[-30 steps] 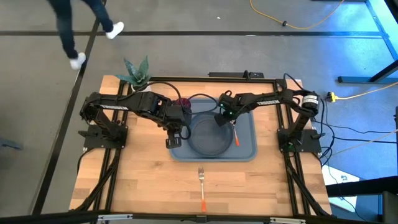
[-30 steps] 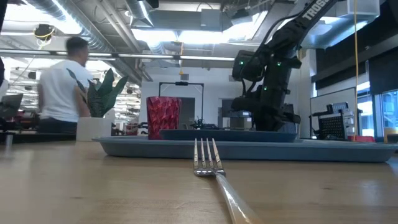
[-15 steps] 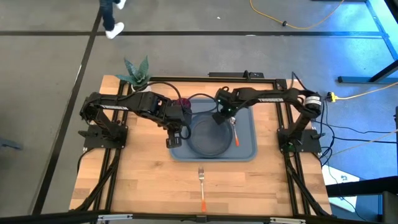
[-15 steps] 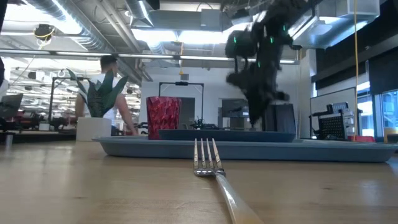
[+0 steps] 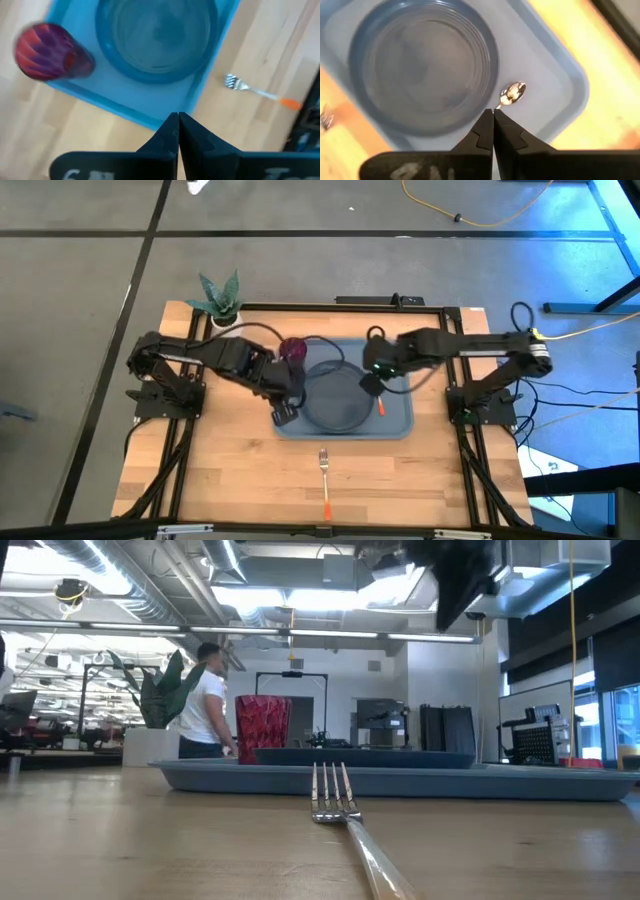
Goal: Pick and place plate/cup/fork/spoon on tray
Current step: Put the orange fork to the right of the orange spoon on the light blue tray
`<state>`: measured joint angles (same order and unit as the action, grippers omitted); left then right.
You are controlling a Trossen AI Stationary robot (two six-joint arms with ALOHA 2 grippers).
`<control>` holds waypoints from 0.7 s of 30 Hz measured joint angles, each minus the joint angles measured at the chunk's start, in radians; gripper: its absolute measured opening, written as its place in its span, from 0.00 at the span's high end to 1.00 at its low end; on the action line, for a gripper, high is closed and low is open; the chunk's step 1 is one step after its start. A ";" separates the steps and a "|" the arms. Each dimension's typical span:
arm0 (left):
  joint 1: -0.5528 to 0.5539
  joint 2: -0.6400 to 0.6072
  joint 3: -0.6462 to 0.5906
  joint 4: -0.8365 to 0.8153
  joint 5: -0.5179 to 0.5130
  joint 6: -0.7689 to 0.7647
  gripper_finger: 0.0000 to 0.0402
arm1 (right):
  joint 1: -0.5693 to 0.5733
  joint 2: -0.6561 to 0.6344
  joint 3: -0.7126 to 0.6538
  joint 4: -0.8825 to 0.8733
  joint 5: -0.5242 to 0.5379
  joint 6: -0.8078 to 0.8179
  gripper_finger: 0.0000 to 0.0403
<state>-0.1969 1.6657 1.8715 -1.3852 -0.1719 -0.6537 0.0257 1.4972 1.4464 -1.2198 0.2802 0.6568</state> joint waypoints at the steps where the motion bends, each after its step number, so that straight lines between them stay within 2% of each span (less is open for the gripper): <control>1: -0.012 0.000 0.000 0.008 -0.001 -0.052 1.00 | 0.025 -0.024 0.000 -0.013 0.014 0.005 0.99; 6: -0.116 0.004 0.000 0.070 -0.070 -0.382 1.00 | 0.139 -0.128 0.000 -0.087 0.081 -0.022 0.99; 13: -0.280 0.107 0.000 0.209 -0.197 -0.805 1.00 | 0.273 -0.253 0.000 -0.103 0.106 -0.084 0.98; 17: -0.320 0.195 0.000 0.291 -0.190 -0.906 1.00 | 0.344 -0.298 0.000 -0.105 0.105 -0.084 0.98; 21: -0.321 0.276 0.000 0.376 -0.132 -0.911 1.00 | 0.394 -0.321 0.000 -0.107 0.105 -0.084 0.99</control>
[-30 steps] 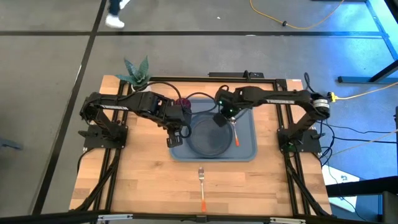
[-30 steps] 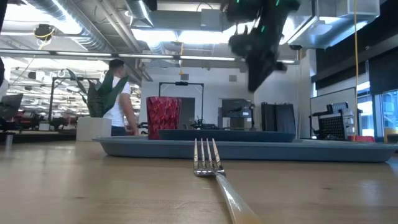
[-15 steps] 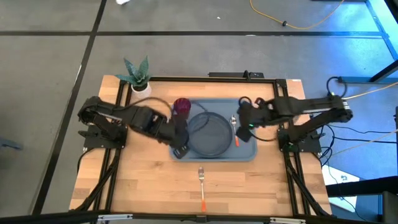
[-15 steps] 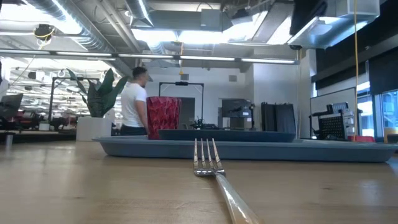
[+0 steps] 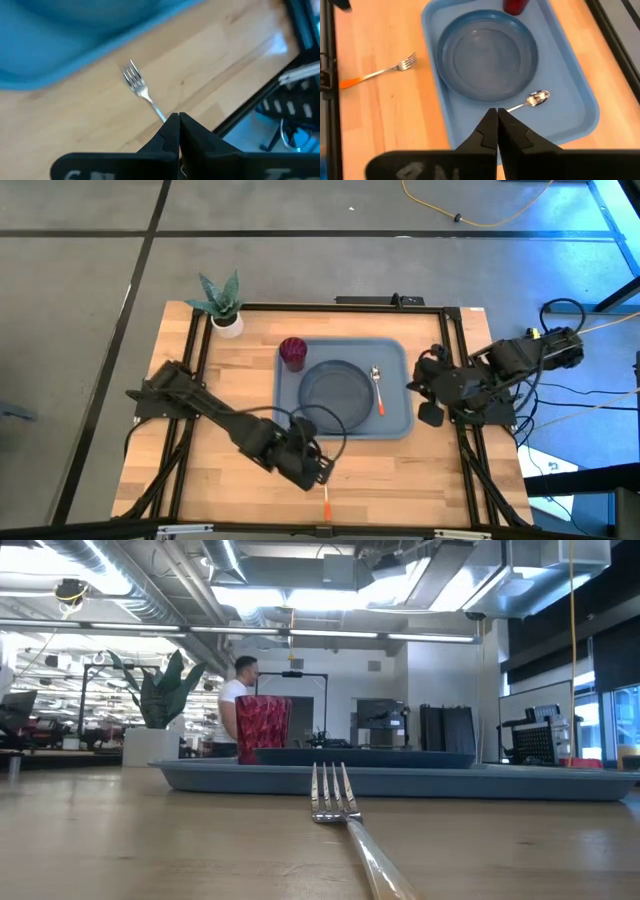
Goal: Pick and place plate/cup/fork/spoon on tray
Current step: Put the orange fork to the right of the orange spoon on the light blue tray
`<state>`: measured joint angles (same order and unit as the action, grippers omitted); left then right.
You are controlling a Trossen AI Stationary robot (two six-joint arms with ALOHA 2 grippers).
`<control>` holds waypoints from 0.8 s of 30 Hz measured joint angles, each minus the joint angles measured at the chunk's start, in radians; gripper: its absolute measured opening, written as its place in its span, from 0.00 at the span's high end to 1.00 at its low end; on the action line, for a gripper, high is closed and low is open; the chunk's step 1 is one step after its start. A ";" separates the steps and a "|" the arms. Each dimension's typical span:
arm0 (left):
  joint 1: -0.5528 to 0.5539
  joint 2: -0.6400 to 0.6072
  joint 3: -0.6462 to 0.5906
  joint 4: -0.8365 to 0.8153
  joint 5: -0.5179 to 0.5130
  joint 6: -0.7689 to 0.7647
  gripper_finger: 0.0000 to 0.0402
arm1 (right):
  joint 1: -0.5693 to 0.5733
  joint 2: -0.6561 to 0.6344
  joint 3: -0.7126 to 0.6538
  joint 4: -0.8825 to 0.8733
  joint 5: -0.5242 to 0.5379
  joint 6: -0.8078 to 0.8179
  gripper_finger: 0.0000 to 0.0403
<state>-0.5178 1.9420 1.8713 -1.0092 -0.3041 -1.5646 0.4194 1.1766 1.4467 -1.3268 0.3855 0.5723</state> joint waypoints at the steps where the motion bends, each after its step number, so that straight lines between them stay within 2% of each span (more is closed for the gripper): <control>1: 0.001 0.019 0.000 0.014 0.021 0.000 1.00 | 0.010 -0.002 0.000 -0.001 0.000 -0.001 0.99; 12: 0.054 0.208 0.000 0.235 0.305 -0.104 0.90 | 0.059 -0.002 0.000 -0.009 -0.004 -0.030 0.97; 19: 0.053 0.283 0.000 0.277 0.379 -0.183 0.88 | 0.067 -0.002 0.000 -0.025 -0.005 -0.054 0.97; 21: 0.053 0.285 0.000 0.279 0.368 -0.185 0.89 | 0.067 -0.002 0.000 -0.030 -0.005 -0.056 0.97; 24: 0.053 0.285 0.000 0.280 0.298 -0.213 0.88 | 0.067 -0.002 0.000 -0.041 -0.005 -0.057 0.97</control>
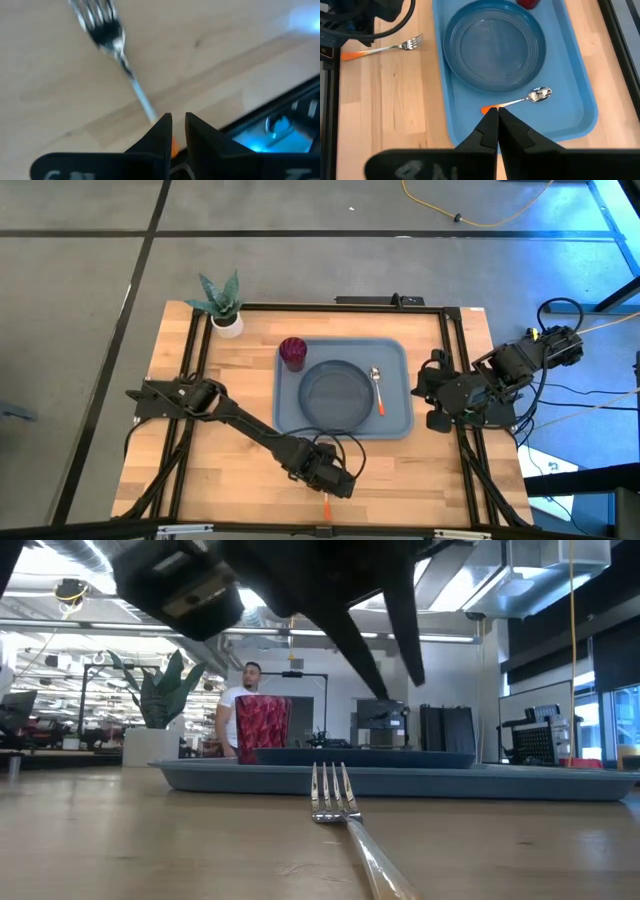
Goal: Pick and place plate/cup/fork/spoon on tray
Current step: Put the orange fork to the right of the orange spoon on the light blue tray
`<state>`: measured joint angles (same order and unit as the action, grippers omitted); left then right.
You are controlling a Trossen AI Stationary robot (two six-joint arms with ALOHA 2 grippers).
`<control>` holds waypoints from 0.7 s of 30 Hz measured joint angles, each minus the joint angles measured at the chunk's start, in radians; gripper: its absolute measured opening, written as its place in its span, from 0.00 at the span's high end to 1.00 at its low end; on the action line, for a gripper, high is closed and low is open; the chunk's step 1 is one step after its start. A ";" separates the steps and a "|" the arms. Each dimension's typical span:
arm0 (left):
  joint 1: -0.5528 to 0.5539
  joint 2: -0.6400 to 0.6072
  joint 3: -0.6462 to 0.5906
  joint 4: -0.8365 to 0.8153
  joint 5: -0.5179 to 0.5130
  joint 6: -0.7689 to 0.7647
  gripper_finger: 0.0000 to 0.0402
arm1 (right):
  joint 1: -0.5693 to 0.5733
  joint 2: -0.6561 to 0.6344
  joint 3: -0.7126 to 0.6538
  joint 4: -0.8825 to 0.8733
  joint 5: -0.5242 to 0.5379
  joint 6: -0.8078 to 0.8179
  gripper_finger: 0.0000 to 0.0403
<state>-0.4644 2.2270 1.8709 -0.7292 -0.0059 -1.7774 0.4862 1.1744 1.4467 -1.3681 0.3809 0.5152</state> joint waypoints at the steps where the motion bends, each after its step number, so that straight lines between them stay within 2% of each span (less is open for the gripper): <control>1: 0.000 0.000 0.000 0.001 -0.028 0.000 0.88 | 0.000 0.000 0.000 -0.002 0.000 0.000 0.97; 4: 0.000 0.000 0.000 0.001 -0.083 0.005 0.89 | 0.000 0.000 0.000 -0.005 0.000 -0.003 0.97; 12: -0.017 0.000 0.000 -0.014 -0.139 -0.003 0.89 | 0.000 0.000 0.000 -0.006 0.000 -0.004 0.97; 21: -0.054 0.000 0.000 -0.068 -0.167 -0.132 0.89 | 0.000 0.000 0.000 -0.006 0.000 0.003 0.97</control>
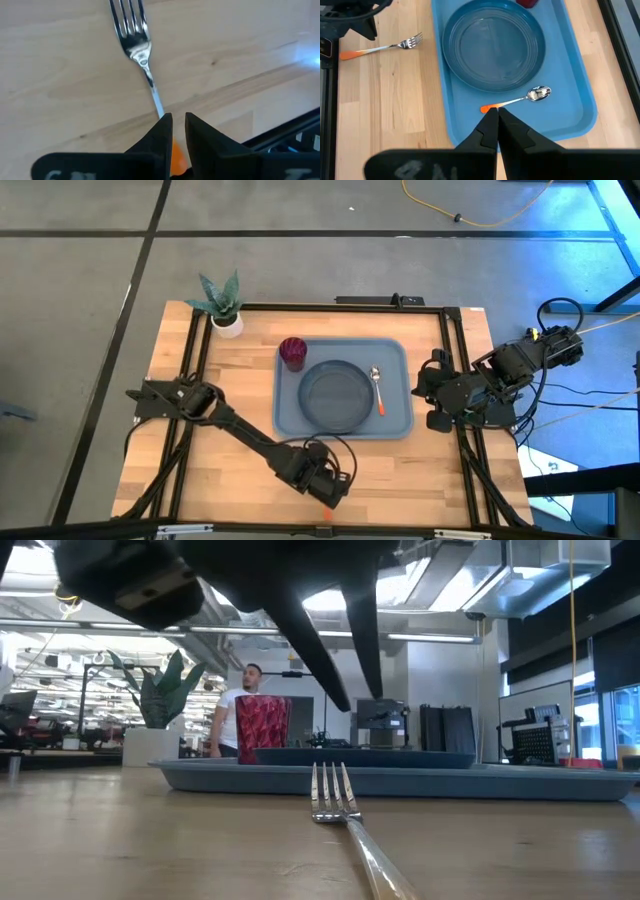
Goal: Pick and place plate/cup/fork/spoon on tray
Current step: Put the orange fork to the right of the orange spoon on the light blue tray
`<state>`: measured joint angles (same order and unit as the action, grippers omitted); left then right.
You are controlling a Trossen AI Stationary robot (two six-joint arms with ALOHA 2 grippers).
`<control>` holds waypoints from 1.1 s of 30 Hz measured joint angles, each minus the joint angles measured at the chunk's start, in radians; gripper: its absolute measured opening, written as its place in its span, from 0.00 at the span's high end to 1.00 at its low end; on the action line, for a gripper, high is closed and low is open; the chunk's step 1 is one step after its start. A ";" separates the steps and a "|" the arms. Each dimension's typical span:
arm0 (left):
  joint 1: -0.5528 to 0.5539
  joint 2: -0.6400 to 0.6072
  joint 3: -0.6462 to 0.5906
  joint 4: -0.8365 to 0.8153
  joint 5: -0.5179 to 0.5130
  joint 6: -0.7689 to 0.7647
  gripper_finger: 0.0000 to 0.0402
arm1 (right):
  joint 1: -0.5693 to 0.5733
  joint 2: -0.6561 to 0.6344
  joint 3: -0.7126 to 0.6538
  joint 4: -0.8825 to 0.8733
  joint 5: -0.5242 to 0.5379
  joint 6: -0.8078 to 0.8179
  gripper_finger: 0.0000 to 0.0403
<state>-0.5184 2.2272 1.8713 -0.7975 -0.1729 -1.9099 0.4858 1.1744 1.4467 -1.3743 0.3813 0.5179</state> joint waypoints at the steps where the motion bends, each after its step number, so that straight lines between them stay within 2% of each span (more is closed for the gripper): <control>1: -0.002 0.000 0.000 0.000 -0.001 0.000 0.89 | 0.000 0.000 0.000 0.000 0.000 0.000 0.97; 8: -0.013 0.019 0.002 0.008 -0.040 -0.026 0.89 | 0.000 0.000 0.000 0.001 0.000 0.002 0.97; 23: -0.013 0.065 0.001 0.052 -0.049 -0.026 0.89 | 0.000 0.000 0.000 0.001 0.000 0.002 0.97; 33: -0.010 0.069 0.000 -0.012 -0.060 -0.027 0.89 | 0.000 0.000 0.000 0.001 -0.008 0.000 0.97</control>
<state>-0.5286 2.2967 1.8713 -0.8098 -0.2326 -1.9366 0.4854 1.1748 1.4467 -1.3735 0.3729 0.5175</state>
